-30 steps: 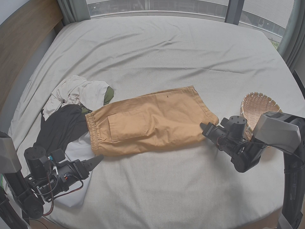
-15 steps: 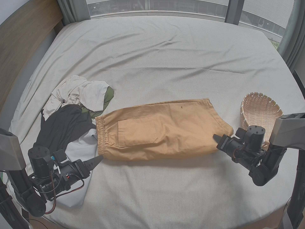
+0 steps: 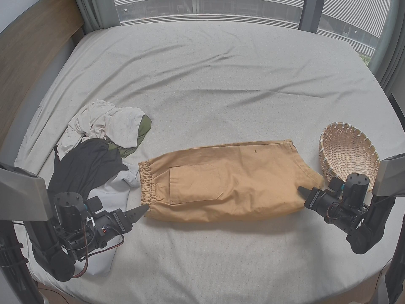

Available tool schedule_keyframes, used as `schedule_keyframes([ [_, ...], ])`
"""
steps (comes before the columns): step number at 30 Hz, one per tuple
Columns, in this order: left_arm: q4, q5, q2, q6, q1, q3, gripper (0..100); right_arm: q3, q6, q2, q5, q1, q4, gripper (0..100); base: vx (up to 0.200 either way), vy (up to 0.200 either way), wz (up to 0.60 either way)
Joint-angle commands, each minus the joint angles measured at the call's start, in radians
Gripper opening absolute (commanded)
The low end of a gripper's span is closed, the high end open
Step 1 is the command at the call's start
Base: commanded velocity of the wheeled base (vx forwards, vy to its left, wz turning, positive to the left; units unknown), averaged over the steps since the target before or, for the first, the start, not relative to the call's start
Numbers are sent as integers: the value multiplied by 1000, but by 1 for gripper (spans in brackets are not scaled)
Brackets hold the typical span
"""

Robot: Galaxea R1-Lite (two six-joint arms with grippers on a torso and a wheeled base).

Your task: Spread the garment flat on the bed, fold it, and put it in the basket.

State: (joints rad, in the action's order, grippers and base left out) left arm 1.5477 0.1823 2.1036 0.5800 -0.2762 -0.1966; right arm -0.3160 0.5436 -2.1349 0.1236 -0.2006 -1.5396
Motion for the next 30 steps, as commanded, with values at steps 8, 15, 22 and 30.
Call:
schedule_keyframes([
  [8, 0, 9, 145, 116, 0, -170, 100, 164, 2, 190, 25, -60, 1, 100, 0, 0, 0],
  [15, 0, 6, 237, 113, -5, -250, 100, 215, 6, 276, 27, -57, 1, 100, 0, 0, 0],
  [22, -1, 9, 268, 121, -8, -320, 100, 227, 6, 339, 53, -56, 3, 100, 0, 0, 0],
  [30, 0, 11, 292, 127, -29, -377, 100, 248, 7, 354, 54, -60, 1, 100, 0, 0, 0],
])
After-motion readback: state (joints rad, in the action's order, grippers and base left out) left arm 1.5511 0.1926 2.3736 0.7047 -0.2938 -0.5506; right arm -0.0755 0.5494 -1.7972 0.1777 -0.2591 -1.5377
